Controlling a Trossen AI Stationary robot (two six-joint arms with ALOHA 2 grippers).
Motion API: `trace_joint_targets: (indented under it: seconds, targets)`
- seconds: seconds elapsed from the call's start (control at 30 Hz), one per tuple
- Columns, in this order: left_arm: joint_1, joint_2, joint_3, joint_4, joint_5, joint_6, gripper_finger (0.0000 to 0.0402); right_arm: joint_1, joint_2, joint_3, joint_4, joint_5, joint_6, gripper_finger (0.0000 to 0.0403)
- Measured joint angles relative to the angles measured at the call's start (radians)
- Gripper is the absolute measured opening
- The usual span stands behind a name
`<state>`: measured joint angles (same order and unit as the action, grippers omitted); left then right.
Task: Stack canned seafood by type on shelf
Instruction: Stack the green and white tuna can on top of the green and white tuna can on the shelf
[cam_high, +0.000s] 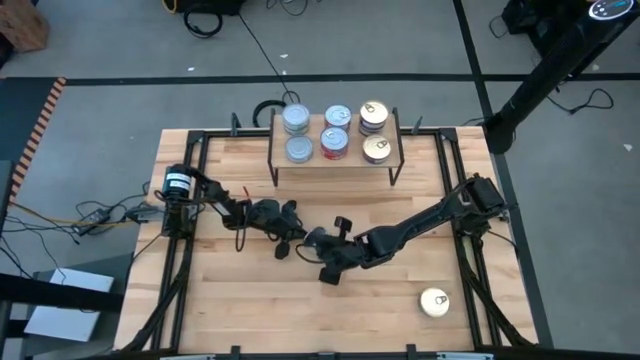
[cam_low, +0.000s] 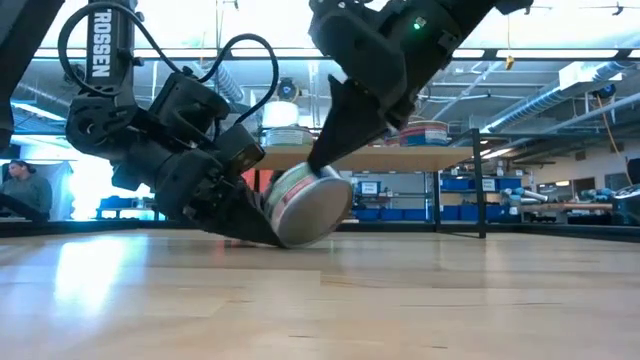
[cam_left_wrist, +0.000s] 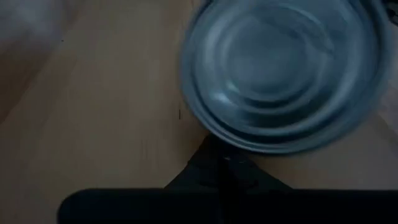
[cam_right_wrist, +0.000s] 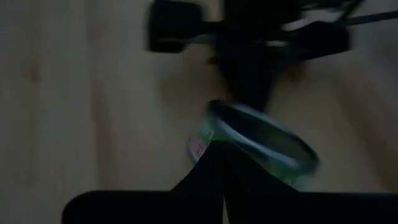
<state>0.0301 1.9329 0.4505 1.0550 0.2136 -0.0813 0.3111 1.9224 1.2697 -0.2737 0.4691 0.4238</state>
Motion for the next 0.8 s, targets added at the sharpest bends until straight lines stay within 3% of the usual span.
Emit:
trace_joint_targets:
  seconds: [0.27, 0.8]
  targets:
    - [0.0, 0.0, -0.011, 0.012, 0.005, 0.003, 0.0, -0.034, -0.023, 0.0, -0.062, 0.031, -0.03, 0.0003]
    - [-0.002, 0.0, -0.014, 0.019, 0.01, 0.003, 0.0, -0.137, -0.016, -0.001, -0.012, 0.027, -0.217, 0.0004]
